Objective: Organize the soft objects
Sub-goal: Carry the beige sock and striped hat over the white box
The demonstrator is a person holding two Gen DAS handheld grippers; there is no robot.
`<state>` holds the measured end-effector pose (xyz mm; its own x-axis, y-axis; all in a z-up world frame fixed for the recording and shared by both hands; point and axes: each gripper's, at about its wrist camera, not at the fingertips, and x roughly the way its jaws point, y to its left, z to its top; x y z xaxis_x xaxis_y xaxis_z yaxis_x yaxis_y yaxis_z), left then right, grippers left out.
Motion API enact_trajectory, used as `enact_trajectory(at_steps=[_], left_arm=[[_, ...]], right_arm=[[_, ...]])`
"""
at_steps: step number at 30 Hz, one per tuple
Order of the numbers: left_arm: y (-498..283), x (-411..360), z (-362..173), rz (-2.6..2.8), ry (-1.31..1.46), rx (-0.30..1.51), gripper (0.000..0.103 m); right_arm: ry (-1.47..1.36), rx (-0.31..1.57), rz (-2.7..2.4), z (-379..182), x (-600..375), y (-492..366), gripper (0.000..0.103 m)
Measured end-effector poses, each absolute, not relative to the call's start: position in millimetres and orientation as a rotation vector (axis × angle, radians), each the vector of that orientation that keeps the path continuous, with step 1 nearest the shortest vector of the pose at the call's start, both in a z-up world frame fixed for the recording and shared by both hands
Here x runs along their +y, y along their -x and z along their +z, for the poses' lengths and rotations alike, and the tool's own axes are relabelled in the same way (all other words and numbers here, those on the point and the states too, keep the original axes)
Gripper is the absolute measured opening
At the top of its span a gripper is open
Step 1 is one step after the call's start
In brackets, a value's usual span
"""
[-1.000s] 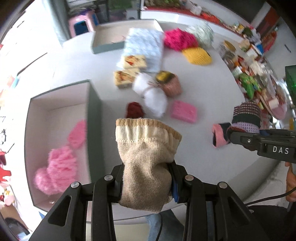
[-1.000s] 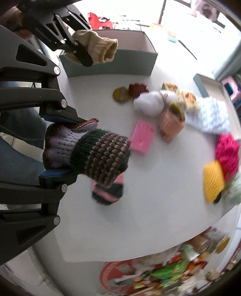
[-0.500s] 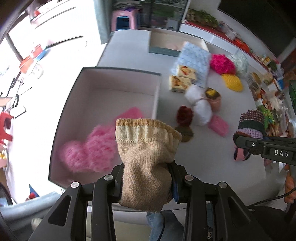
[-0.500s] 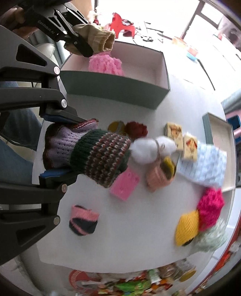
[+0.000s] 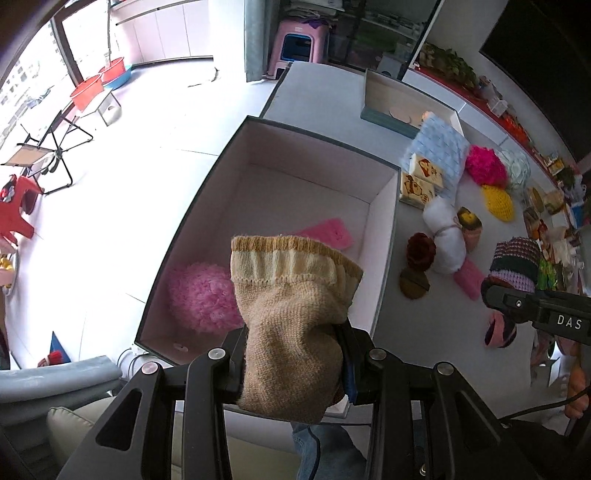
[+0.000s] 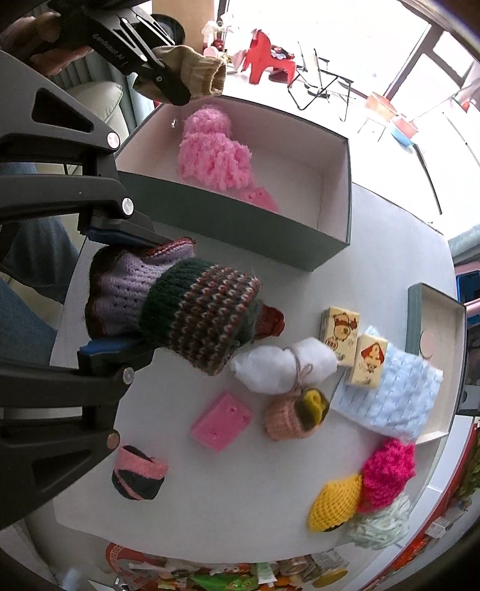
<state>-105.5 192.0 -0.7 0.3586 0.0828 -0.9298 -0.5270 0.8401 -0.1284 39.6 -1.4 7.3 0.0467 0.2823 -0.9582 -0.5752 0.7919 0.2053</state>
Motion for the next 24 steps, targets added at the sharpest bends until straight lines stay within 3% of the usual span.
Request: enact_trajectory(at_steps=[24], left_arm=[[114.4, 223.4, -20.4, 0.427, 0.542, 1.128, 0.038]], right_arm=[[0.415, 1.333, 0.661, 18.3, 38.6, -31.0, 0.043]])
